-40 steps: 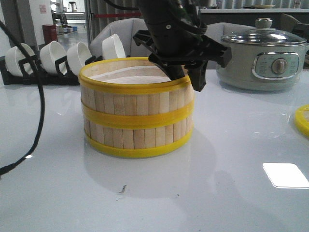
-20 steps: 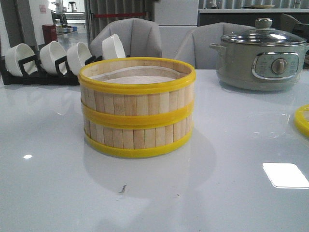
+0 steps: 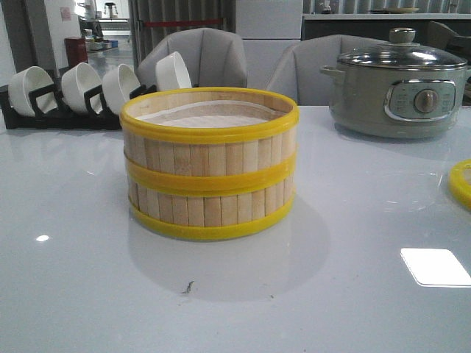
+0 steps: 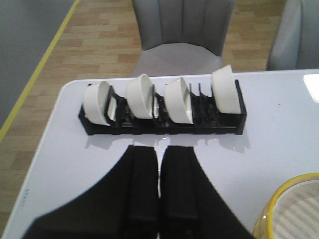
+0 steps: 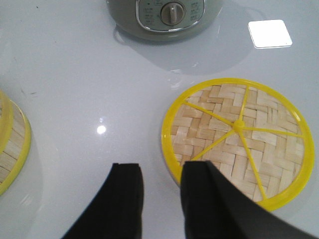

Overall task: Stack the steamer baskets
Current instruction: 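Raise the left gripper away from the stacked baskets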

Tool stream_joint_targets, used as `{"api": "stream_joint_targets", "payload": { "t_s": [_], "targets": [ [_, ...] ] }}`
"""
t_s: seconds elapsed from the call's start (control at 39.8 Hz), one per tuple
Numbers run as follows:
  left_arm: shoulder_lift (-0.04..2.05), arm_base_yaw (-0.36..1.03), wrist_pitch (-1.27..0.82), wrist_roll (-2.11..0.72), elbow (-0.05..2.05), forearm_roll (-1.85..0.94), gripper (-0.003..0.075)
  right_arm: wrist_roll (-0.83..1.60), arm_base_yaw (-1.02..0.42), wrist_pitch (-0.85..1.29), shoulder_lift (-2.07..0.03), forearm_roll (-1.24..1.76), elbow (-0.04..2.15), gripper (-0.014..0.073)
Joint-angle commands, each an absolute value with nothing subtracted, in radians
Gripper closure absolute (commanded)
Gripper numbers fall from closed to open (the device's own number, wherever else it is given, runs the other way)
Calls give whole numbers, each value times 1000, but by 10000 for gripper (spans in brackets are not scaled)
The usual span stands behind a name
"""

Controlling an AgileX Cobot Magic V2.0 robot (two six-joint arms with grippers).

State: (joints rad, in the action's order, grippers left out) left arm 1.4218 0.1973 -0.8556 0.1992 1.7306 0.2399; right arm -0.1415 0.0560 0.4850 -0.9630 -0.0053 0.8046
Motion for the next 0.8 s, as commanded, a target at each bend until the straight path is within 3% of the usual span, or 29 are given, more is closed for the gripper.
{"api": "stream_joint_targets", "payload": {
  "t_s": [0.0,0.48,0.78],
  "targets": [
    [1289,173,-771,211,1663,247,634,-130,61,413,-953,-21,840,277],
    [830,171,-518,237,938,263,634,-130,60,398,-953,-6,840,277],
    [576,171,-446,314,615,262,634,-130,60,400,-953,0,840,277]
  ]
}}
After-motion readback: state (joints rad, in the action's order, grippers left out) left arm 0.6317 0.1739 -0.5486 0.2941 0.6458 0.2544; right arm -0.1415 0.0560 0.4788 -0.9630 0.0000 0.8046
